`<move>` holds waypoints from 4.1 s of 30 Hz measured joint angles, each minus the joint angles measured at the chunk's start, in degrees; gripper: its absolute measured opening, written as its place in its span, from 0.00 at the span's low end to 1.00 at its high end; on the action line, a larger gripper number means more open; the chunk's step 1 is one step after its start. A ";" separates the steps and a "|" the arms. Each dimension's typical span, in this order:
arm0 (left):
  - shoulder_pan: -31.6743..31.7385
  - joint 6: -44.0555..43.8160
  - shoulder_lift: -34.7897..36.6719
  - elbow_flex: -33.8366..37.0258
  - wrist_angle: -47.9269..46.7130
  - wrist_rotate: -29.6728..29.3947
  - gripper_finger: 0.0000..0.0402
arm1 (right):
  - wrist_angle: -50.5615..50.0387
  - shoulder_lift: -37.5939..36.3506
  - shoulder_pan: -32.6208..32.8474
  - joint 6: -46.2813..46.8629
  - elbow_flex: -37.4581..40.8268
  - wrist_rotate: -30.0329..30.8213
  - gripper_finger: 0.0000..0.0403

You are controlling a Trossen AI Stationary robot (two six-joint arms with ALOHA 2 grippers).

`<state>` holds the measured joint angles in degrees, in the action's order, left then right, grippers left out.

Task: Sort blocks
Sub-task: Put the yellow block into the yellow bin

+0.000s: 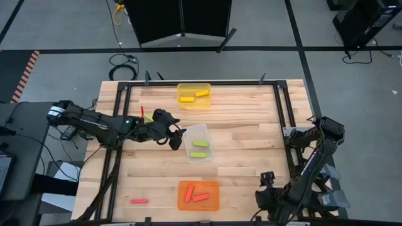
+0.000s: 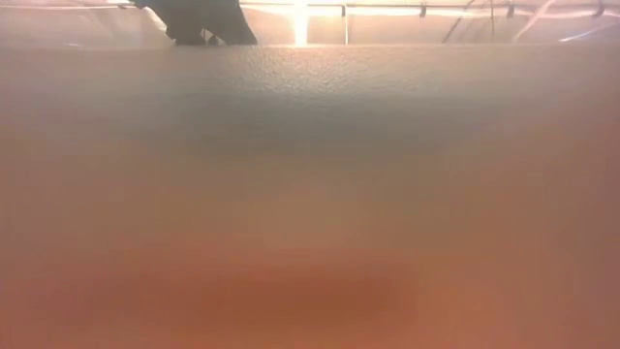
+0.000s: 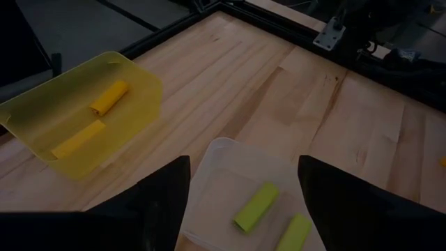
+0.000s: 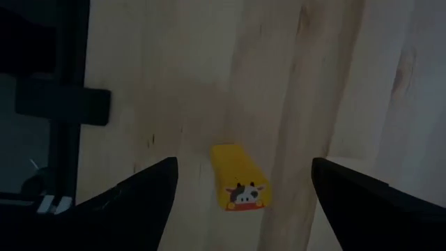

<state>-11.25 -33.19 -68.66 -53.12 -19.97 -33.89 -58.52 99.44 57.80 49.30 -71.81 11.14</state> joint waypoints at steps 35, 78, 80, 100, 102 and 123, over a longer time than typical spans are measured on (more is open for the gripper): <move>-0.02 0.15 0.00 0.00 -0.02 -0.20 0.68 | 4.78 1.81 -1.85 -3.29 4.17 -4.00 0.79; -0.02 0.61 0.00 0.00 -0.11 -0.17 0.68 | 10.53 1.72 -2.45 -4.36 7.95 -5.79 0.31; -0.02 0.61 0.00 0.00 -0.11 -0.17 0.68 | 10.53 1.72 -2.45 -4.32 7.94 -5.80 0.31; -0.02 -3.31 0.00 0.00 -3.77 1.08 0.68 | 6.43 -11.20 -14.37 -13.20 3.87 19.18 0.31; -0.02 -3.93 0.00 0.00 -5.17 1.55 0.68 | 8.85 -13.04 -18.84 -17.40 3.87 23.40 0.31; -4.28 -9.84 1.64 0.00 -18.44 0.49 0.68 | 60.49 -11.60 -74.34 -55.53 6.49 -4.69 0.31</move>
<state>-15.53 -43.03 -67.02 -53.12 -38.41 -33.40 1.97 87.84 -16.53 -6.23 -65.32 6.44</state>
